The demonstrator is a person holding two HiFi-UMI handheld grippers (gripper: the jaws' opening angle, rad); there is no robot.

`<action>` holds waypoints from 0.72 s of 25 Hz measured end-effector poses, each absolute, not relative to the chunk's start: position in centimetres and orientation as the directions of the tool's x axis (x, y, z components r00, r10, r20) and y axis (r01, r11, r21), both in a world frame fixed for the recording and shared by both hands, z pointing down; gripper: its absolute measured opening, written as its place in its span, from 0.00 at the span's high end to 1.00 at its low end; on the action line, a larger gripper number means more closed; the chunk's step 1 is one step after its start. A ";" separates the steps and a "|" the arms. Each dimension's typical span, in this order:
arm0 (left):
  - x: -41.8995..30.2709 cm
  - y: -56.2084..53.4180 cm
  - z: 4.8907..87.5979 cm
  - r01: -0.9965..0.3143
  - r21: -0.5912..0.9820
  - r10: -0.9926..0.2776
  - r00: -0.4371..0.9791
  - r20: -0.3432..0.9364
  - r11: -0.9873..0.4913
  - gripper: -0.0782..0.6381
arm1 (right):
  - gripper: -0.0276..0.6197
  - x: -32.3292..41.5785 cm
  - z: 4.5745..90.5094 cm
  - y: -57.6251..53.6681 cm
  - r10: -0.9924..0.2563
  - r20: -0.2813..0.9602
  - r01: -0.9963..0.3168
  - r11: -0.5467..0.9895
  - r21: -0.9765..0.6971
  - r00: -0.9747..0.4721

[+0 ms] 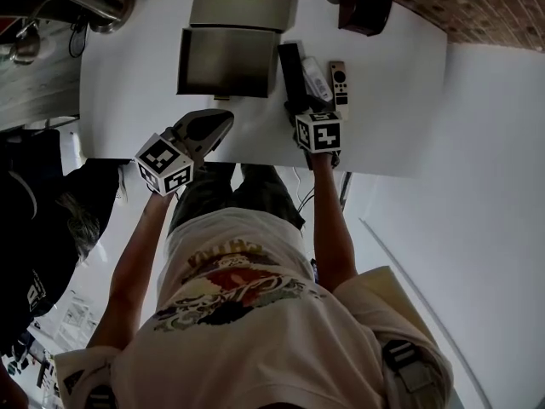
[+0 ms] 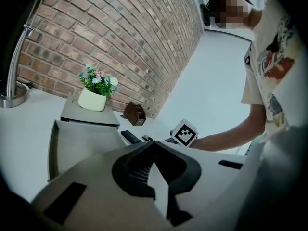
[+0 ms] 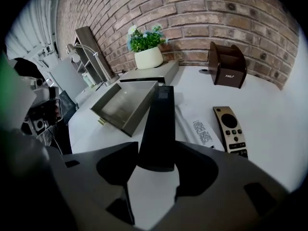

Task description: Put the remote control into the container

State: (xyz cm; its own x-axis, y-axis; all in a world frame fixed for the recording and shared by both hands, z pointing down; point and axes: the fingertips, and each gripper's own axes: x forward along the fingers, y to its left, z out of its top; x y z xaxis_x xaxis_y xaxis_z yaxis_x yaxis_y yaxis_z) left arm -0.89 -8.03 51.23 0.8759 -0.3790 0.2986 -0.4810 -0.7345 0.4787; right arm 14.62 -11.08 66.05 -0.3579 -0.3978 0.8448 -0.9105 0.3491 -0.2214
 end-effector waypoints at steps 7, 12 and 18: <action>-2.2 -8.0 50.3 -0.464 0.465 -0.375 0.885 0.274 -0.754 0.88 | 0.59 15.1 62.8 -11.7 -0.451 0.829 -0.923 0.339 -0.184 -0.331; -2.7 -8.1 49.5 -0.451 0.443 -0.372 0.892 0.256 -0.775 0.88 | 0.59 14.9 61.0 -11.6 -0.477 0.822 -0.926 0.347 -0.149 -0.311; -3.3 -8.9 47.8 -0.436 0.417 -0.379 0.900 0.217 -0.797 0.88 | 0.59 13.3 58.7 -11.5 -0.482 0.818 -0.915 0.385 -0.124 -0.314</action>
State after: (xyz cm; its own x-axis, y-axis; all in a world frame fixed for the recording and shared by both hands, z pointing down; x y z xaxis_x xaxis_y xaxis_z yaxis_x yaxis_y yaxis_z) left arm -3.32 -8.89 47.78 0.8997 -0.3789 0.2169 -0.4364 -0.7971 0.4174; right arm 13.27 -11.55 58.68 -0.3136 -0.4819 0.8182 -0.9147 0.3846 -0.1240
